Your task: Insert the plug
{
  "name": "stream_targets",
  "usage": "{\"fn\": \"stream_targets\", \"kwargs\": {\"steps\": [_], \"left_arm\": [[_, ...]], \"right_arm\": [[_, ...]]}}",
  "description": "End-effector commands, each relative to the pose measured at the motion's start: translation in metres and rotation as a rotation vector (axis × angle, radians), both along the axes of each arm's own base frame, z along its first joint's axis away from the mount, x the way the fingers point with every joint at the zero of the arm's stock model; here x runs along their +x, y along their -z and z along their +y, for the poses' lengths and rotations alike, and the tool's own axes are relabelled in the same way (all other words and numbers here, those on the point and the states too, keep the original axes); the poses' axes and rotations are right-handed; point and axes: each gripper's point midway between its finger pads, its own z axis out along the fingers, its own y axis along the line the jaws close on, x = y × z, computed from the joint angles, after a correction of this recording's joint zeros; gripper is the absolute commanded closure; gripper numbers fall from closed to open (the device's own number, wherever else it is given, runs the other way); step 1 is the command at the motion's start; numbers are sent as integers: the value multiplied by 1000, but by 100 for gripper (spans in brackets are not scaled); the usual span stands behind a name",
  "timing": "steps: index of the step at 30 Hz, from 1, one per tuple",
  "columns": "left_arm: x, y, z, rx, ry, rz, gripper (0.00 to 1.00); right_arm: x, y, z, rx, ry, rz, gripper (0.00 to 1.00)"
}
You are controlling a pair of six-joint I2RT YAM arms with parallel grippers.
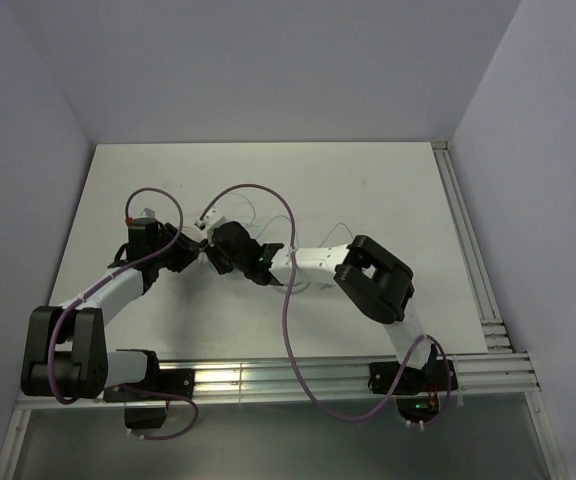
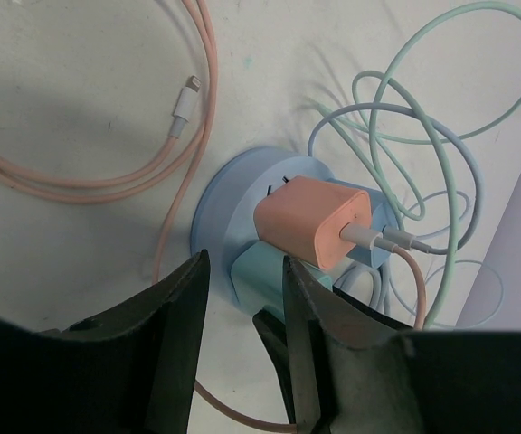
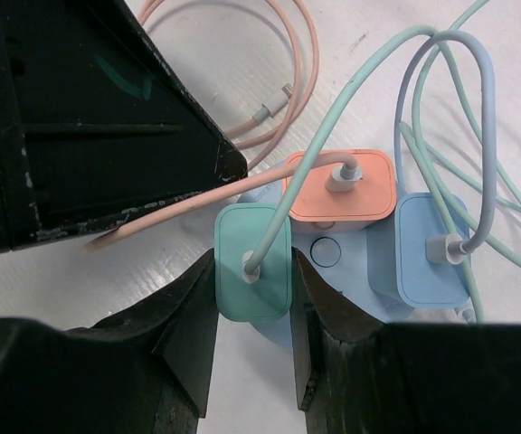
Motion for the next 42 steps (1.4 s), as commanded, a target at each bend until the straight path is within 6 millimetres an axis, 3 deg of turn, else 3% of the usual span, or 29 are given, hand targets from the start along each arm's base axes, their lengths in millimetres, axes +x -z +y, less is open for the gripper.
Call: {"fn": "stream_targets", "kwargs": {"steps": [1, 10, 25, 29, 34, 42], "left_arm": [[1, -4, 0, 2, 9, -28, 56], [1, 0, -1, -3, 12, -17, 57], [-1, 1, 1, 3, 7, -15, 57], [-2, 1, 2, 10, 7, -11, 57], [-1, 0, 3, 14, 4, -15, 57], [-2, 2, 4, 18, 0, -9, 56]], "right_arm": [[-45, 104, -61, -325, 18, 239, 100], [-51, 114, -68, -518, -21, 333, 100], [-88, 178, -100, -550, 66, 475, 100], [-92, 195, -114, -648, 72, 472, 100], [-90, 185, -103, -678, 28, 459, 100], [-92, 181, -117, -805, 9, 510, 100]]}}
